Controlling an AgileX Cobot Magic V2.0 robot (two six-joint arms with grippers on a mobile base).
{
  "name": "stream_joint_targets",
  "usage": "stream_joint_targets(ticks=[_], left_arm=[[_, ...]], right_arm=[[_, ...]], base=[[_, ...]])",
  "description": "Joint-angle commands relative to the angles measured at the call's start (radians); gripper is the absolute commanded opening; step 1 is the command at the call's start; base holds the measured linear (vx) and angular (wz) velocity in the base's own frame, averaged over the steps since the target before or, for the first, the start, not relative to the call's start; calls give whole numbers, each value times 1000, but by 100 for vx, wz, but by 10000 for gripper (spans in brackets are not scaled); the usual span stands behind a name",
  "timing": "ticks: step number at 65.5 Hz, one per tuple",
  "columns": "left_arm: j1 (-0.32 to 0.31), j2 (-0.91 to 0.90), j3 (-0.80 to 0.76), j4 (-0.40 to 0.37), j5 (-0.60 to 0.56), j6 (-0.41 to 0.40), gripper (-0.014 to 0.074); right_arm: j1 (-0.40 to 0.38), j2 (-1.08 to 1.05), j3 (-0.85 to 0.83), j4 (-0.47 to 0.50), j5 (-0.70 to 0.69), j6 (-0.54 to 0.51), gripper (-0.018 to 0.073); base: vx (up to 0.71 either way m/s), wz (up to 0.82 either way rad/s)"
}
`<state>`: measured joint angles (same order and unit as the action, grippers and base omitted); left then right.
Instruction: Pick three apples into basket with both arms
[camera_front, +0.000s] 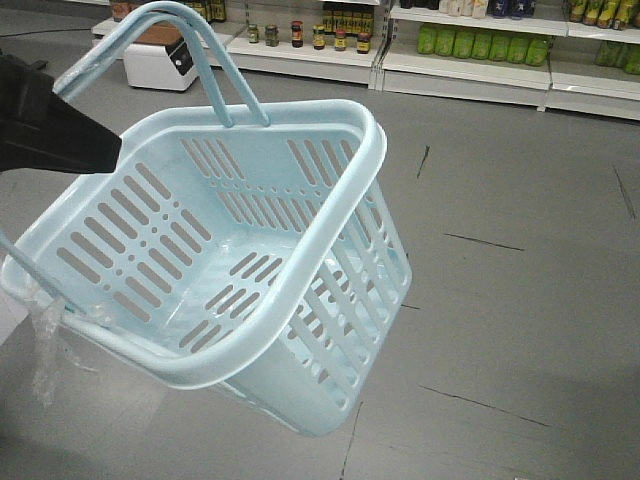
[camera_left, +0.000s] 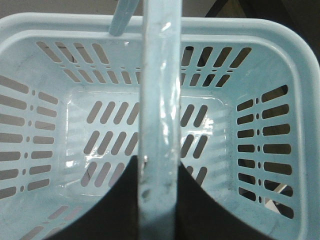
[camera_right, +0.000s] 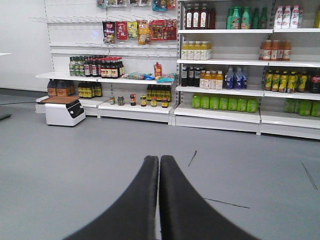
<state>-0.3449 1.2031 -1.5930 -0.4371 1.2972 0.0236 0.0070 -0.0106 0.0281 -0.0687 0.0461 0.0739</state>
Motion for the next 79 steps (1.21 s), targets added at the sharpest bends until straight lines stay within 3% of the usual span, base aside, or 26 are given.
stream_joint_targets(ticks=[1,79], left_arm=[[-5,-24,-28,-50,-46,-8,-8],[-5,-25,-28,-51,-46,-8,-8]], right_arm=[[-7,-10,15,-6,-74,-8,-5],[-7,-10,15,-6,-74,-8,-5]], base=[[1,2],[7,12]])
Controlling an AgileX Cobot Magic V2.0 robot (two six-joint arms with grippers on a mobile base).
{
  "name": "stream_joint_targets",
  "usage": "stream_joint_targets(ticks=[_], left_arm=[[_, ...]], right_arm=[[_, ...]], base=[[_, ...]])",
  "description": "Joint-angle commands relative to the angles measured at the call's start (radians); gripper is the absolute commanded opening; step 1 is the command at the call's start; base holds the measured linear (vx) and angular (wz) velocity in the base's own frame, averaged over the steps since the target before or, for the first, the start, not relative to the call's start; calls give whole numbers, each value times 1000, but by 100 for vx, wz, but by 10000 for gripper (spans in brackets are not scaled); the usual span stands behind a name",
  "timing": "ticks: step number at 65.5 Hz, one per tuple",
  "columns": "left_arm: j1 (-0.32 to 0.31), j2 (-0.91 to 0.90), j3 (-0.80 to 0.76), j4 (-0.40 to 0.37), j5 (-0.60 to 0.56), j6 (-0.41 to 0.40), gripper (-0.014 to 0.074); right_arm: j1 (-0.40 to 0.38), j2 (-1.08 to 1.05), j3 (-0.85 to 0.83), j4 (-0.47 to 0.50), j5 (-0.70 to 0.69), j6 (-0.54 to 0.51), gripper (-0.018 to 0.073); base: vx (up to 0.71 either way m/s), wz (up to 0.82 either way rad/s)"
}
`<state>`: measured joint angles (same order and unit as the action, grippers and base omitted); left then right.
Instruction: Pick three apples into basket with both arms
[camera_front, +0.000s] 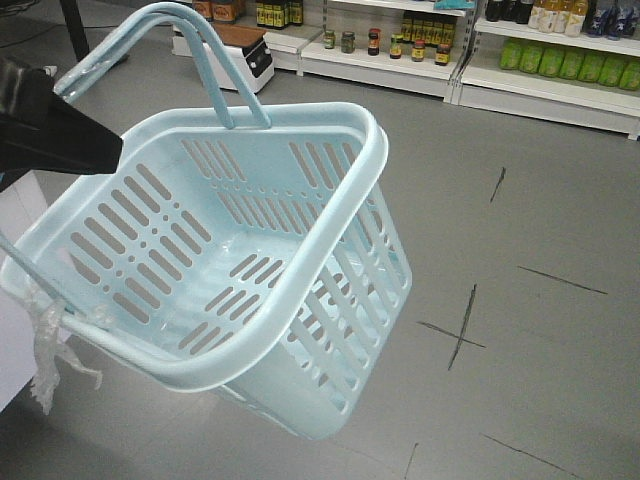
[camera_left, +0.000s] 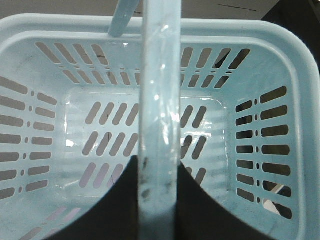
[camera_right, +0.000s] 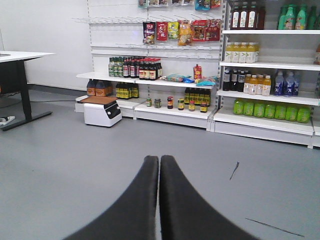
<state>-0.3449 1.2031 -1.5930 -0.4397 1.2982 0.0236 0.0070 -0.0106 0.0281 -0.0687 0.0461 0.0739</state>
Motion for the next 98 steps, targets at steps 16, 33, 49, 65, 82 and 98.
stream_joint_targets(ticks=[16,33,49,65,82,98], left_arm=[[-5,-25,-28,-48,-47,-8,-8],[-5,-25,-28,-48,-47,-8,-8],[-5,-25,-28,-48,-47,-8,-8],[-5,-25,-28,-48,-47,-8,-8],[-5,-25,-28,-48,-47,-8,-8],[-5,-25,-28,-48,-47,-8,-8]], right_arm=[[-7,-10,15,-6,-74,-8,-5],[-7,-10,15,-6,-74,-8,-5],[-7,-10,15,-6,-74,-8,-5],[-7,-10,15,-6,-74,-8,-5],[-7,-10,15,-6,-74,-8,-5],[-7,-10,15,-6,-74,-8,-5]], base=[[17,-3],[19,-14],[20,-29],[21,-38],[21,-34],[22,-25]])
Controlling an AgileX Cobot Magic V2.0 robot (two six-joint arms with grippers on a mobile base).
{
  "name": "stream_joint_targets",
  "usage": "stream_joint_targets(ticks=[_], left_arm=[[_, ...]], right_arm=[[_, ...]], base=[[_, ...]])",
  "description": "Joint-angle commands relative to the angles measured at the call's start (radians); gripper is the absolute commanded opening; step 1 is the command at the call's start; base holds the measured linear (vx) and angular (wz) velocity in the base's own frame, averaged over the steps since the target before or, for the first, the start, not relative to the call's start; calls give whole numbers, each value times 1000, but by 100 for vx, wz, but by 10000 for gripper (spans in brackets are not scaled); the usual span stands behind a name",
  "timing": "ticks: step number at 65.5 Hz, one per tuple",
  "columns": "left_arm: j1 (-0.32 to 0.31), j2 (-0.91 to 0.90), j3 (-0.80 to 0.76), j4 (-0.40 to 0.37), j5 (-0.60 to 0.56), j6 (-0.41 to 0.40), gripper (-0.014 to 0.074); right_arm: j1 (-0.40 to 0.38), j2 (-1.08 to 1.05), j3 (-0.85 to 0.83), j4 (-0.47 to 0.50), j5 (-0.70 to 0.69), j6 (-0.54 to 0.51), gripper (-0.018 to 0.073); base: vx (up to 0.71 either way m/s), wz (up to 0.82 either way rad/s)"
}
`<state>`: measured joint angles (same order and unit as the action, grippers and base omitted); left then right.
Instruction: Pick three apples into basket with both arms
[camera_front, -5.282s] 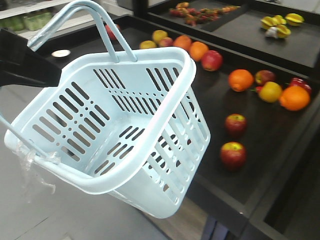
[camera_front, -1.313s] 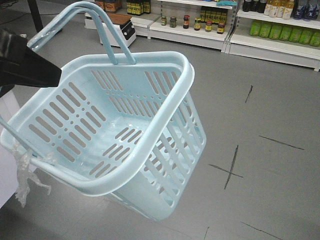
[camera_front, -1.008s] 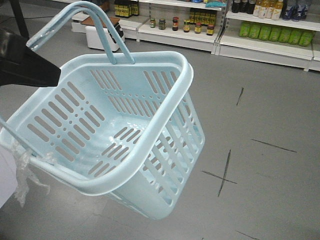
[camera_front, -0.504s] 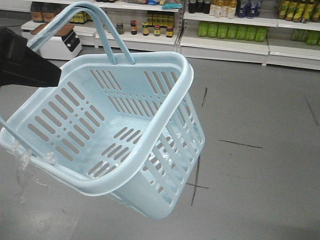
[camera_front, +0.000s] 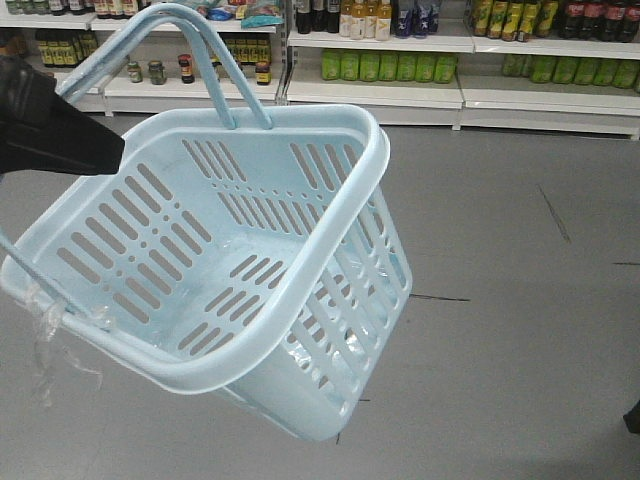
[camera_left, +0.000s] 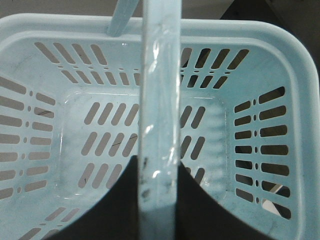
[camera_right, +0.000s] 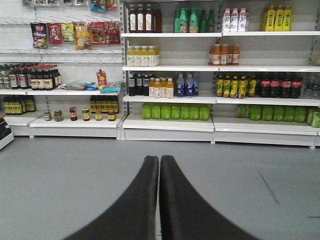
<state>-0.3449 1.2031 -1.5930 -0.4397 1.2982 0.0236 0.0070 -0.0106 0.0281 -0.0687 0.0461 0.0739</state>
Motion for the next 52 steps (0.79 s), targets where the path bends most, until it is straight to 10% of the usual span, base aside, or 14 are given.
stream_joint_targets(ticks=[1,52], left_arm=[[-5,-25,-28,-48,-47,-8,-8],[-5,-25,-28,-48,-47,-8,-8]], right_arm=[[-7,-10,15,-6,-74,-8,-5],[-7,-10,15,-6,-74,-8,-5]], base=[[22,-19],[21,-17]])
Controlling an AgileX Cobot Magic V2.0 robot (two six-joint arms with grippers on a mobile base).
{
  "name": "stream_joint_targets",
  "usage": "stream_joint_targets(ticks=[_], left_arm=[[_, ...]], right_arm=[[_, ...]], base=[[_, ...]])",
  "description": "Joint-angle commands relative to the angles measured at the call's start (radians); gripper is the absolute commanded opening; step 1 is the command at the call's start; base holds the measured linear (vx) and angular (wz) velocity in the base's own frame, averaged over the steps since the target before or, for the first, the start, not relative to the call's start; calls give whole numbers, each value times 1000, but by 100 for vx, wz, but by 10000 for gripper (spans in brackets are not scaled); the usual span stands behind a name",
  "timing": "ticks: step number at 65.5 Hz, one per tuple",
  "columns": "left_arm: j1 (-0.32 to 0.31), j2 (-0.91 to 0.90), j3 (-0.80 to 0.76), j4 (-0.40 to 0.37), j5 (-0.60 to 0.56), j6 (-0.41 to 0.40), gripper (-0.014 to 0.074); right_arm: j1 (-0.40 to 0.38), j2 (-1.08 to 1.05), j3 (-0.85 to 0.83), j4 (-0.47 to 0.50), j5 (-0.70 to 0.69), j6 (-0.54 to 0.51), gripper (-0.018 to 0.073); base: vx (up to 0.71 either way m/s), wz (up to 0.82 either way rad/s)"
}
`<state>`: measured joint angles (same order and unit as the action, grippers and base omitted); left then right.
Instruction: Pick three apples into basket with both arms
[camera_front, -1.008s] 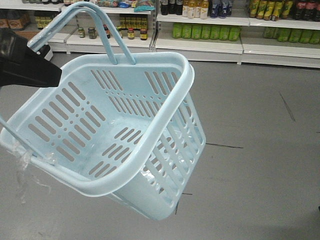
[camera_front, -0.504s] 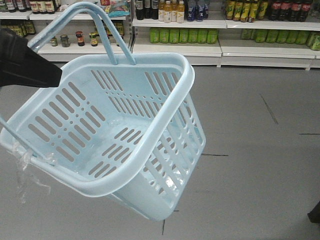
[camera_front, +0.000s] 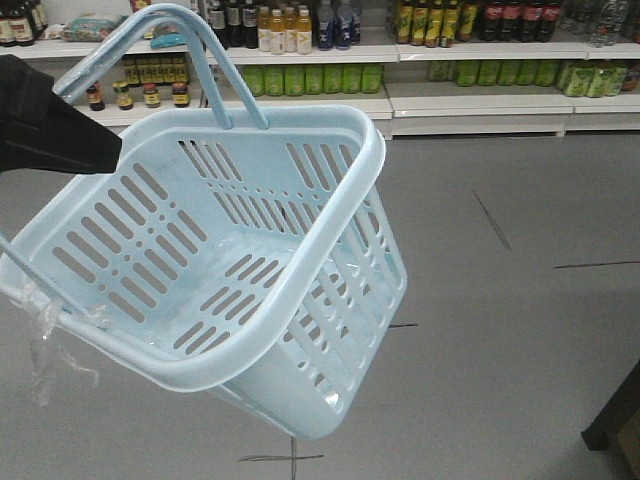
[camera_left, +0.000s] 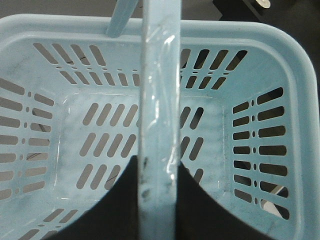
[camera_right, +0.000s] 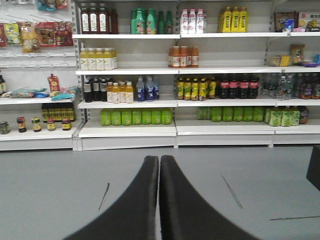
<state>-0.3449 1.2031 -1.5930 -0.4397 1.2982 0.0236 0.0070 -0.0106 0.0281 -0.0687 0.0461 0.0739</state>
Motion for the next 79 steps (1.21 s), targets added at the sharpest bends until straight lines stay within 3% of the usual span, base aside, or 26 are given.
stream_joint_targets(ticks=[1,79], left_arm=[[-5,-25,-28,-48,-47,-8,-8],[-5,-25,-28,-48,-47,-8,-8]], right_arm=[[-7,-10,15,-6,-74,-8,-5],[-7,-10,15,-6,-74,-8,-5]], base=[[17,-32],[12,-43]])
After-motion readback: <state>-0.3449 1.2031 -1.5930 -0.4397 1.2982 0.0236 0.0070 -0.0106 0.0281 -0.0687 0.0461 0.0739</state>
